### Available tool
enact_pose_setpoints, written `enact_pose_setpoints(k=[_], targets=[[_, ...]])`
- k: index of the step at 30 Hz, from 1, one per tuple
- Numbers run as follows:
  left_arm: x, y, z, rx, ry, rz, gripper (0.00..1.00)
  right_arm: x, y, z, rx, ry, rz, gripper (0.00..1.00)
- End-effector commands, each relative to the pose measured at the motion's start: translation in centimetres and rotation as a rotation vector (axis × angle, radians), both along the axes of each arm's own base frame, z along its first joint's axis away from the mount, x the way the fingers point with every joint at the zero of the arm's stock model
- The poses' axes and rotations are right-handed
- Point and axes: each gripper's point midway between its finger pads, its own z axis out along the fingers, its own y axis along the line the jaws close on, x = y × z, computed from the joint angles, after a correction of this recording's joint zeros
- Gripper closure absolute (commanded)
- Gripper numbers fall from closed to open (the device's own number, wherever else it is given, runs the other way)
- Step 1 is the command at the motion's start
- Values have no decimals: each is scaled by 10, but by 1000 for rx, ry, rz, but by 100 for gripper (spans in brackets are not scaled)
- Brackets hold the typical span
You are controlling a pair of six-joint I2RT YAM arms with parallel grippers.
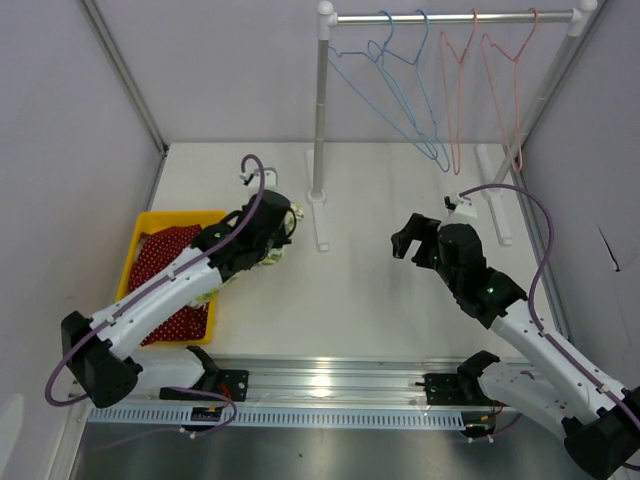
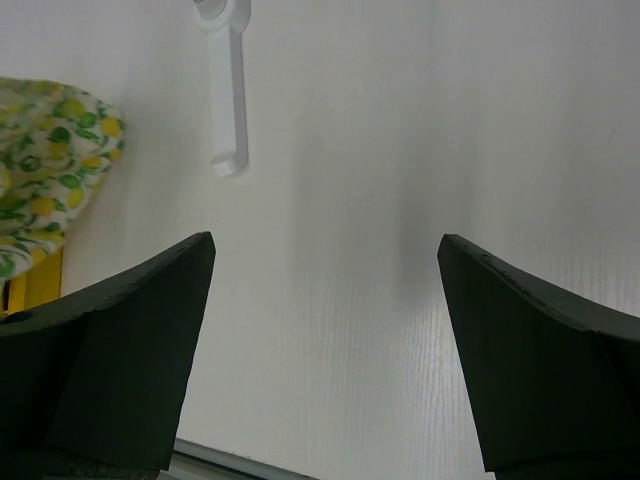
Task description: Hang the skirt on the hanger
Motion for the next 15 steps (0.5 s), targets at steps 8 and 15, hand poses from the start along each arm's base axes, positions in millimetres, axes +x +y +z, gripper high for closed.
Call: enact_pose_setpoints(k=[8,15], targets=[[10,-171,-25,-224,81,-217,100,1,-39,44,-35,-73,-134,1],[39,-210,-24,-215,82,-267,67,-1,-38,28,-47,-10,-121,0]])
